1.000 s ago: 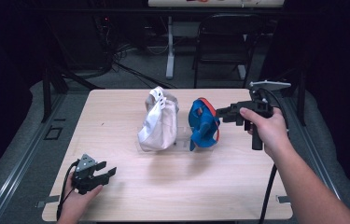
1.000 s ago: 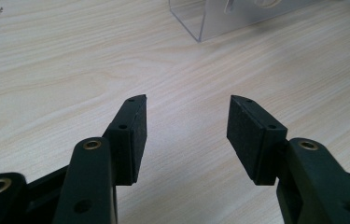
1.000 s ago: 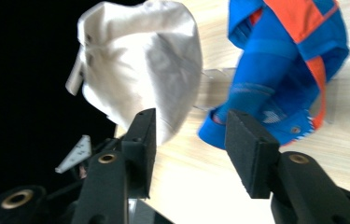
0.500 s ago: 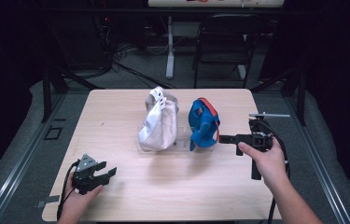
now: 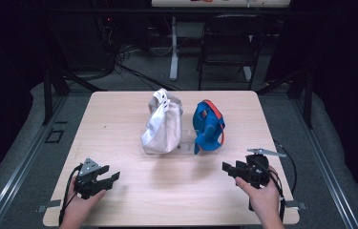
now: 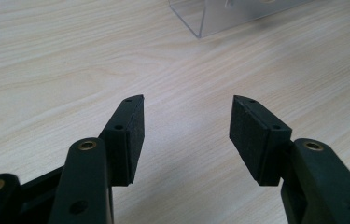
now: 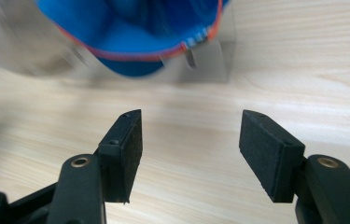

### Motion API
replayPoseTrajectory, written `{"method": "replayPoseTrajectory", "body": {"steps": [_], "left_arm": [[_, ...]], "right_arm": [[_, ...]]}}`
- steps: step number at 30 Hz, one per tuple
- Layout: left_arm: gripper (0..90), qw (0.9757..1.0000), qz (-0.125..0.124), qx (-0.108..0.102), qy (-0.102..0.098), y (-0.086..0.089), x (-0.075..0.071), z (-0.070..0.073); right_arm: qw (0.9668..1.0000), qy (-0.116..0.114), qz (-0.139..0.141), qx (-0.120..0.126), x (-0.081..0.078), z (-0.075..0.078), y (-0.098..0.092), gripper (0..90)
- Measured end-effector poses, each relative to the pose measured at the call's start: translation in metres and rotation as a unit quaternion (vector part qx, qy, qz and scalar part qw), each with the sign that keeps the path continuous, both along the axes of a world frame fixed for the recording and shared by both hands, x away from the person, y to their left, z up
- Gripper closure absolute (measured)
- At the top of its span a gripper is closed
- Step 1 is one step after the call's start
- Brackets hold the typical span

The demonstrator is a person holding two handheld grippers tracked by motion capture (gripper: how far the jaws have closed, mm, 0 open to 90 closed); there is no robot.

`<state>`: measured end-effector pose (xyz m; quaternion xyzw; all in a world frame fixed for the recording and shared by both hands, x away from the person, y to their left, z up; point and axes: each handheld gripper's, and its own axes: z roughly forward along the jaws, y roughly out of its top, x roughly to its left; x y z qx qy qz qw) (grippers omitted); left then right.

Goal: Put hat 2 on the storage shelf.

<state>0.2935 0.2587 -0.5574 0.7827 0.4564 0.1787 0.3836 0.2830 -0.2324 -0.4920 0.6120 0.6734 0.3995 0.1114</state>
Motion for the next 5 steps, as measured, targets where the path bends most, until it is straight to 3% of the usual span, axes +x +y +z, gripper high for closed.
{"method": "replayPoseTrajectory", "body": {"steps": [3, 5], "left_arm": [[45.7, 1.0000, -0.006, -0.004, -0.001, -0.003, -0.001, 0.000], [45.7, 0.9999, -0.009, -0.007, -0.001, -0.006, -0.002, 0.001]], "right_arm": [[0.9991, -0.018, -0.007, -0.038, -0.008, -0.018, 0.002, 37.9], [0.9986, -0.024, -0.010, -0.045, -0.010, -0.023, 0.001, 37.7]]}}
